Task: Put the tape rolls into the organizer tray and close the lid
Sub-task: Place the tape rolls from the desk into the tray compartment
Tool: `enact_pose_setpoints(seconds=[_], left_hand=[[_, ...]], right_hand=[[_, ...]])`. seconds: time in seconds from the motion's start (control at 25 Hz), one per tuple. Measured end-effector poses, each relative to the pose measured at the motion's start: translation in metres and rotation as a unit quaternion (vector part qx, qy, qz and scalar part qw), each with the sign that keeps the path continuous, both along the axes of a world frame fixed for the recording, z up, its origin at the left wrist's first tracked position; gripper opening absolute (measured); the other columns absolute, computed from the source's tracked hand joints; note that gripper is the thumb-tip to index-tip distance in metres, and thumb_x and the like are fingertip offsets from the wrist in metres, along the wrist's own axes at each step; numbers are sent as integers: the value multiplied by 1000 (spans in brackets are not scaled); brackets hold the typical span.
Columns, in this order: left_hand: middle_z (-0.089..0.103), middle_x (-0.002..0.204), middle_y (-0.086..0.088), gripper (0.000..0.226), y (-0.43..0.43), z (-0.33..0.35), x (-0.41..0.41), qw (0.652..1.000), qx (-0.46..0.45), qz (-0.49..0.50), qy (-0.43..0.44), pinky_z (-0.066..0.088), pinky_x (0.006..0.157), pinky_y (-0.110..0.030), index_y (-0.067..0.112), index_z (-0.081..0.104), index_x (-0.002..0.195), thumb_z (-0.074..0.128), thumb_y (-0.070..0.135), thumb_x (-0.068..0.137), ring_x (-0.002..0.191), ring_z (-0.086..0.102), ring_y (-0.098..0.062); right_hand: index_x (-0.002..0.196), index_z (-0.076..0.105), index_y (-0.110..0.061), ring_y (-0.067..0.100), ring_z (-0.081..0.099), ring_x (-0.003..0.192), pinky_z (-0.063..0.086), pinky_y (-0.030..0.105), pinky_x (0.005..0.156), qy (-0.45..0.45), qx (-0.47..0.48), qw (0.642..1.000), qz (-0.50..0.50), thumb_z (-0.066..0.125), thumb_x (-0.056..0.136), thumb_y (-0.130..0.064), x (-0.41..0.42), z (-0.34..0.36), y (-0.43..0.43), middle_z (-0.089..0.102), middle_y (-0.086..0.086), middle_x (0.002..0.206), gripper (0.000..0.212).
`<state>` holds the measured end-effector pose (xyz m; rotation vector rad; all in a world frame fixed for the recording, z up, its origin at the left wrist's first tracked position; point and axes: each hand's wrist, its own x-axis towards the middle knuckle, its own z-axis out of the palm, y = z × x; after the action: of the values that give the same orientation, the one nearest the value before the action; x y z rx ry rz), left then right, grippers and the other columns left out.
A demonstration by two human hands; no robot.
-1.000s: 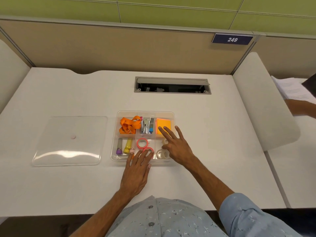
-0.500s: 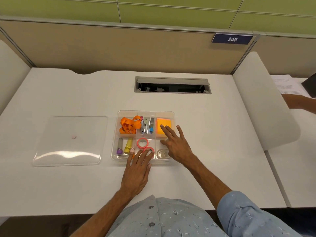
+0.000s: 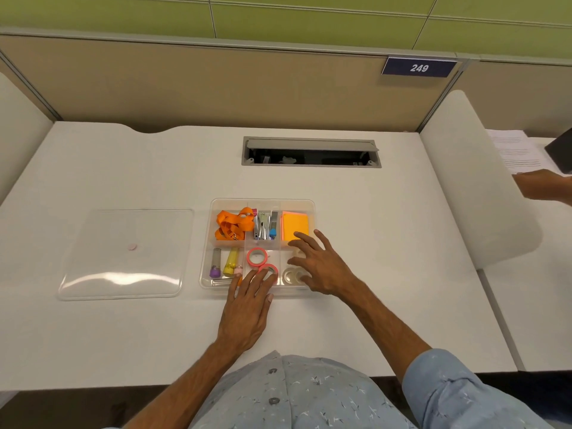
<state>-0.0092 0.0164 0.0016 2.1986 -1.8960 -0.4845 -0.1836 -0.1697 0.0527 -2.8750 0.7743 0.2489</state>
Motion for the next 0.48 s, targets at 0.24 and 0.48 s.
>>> enact_pose_setpoints(seconds=[0.24,0.48], left_hand=[[54,161,-9,71,0,1,-1,1000,7,-1,-5,37,122,-66,21,54,155,8,52,112,150,49,-34],[54,161,-9,72,1,0,-1,1000,-1,-1,-4,37,122,-66,22,54,155,7,53,112,150,49,-33]], right_hand=[[129,67,-23,28,25,163,10,58,134,-10,-30,999,-21,75,95,-43,18,-4,5,51,5,157,41],[134,66,-21,26,24,163,11,58,134,-13,-30,997,-73,67,101,-45,23,-6,10,50,5,158,41]])
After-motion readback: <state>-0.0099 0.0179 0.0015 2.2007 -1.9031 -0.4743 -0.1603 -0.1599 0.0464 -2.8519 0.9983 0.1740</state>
